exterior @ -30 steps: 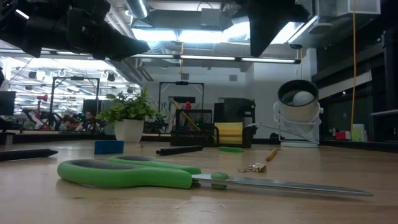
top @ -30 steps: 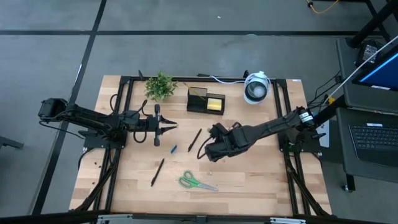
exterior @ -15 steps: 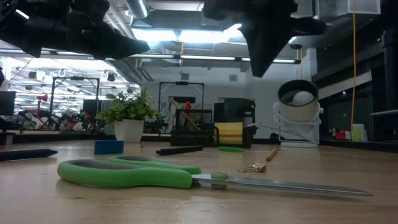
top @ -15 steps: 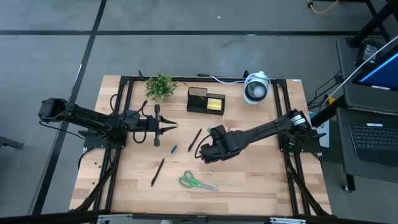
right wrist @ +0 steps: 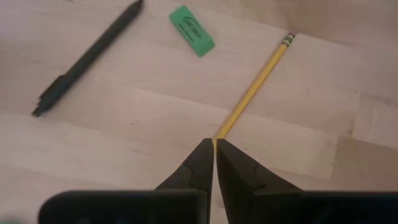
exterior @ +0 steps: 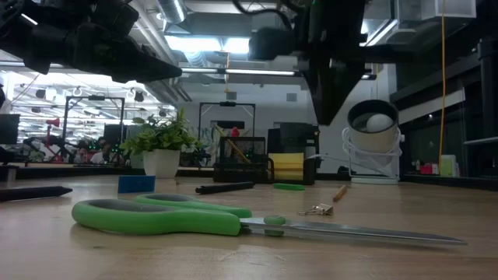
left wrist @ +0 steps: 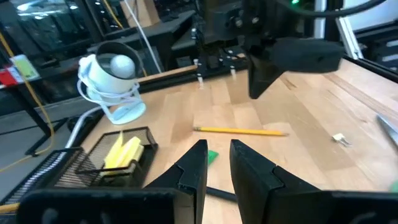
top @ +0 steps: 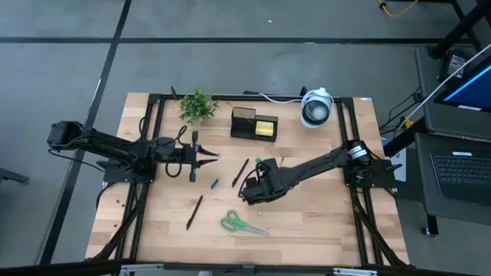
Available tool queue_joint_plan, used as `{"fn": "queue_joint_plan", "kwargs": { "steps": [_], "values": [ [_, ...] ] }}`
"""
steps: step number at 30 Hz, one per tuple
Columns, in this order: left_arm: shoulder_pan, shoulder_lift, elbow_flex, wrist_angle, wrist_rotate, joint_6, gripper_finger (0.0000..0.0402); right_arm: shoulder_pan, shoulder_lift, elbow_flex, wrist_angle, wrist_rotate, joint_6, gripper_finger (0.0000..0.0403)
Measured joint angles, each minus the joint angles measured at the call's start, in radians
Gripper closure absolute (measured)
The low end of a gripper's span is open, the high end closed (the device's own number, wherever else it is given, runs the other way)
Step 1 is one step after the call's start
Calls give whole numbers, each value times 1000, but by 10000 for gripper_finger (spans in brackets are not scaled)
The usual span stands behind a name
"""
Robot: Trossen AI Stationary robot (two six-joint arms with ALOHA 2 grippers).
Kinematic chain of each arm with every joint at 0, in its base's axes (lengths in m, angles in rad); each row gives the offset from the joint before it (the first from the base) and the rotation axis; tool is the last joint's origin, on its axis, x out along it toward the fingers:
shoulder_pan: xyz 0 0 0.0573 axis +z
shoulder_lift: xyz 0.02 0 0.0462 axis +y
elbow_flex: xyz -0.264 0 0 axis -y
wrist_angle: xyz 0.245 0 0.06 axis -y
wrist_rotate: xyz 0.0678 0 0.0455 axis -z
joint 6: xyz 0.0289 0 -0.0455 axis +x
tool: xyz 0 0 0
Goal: Pick and place office supplies into organizer
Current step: Put the yellow pencil into the black organizer
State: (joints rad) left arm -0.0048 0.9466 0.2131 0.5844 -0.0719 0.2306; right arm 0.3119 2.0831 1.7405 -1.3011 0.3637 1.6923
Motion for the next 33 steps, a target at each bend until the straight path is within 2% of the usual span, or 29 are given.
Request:
{"fn": "queue_joint_plan", "kwargs": {
  "steps": [5,13,17,25,30,33],
  "values": [
    [0,0,0,-28,34,0,339,-13,30,0,-6,-1,13,360],
    [0,0,0,-44,44,2,339,-29,30,0,-45,-47,138,280],
    [0,0,0,-44,44,16,339,-42,35,0,-87,-55,193,256],
    [0,0,0,-44,45,17,339,-109,36,-28,-79,-82,189,251],
    [0,0,0,-65,45,18,339,-160,37,-114,-46,-198,154,251],
    [0,0,0,-79,45,18,339,-177,36,-165,42,-209,110,252]
  ]
}}
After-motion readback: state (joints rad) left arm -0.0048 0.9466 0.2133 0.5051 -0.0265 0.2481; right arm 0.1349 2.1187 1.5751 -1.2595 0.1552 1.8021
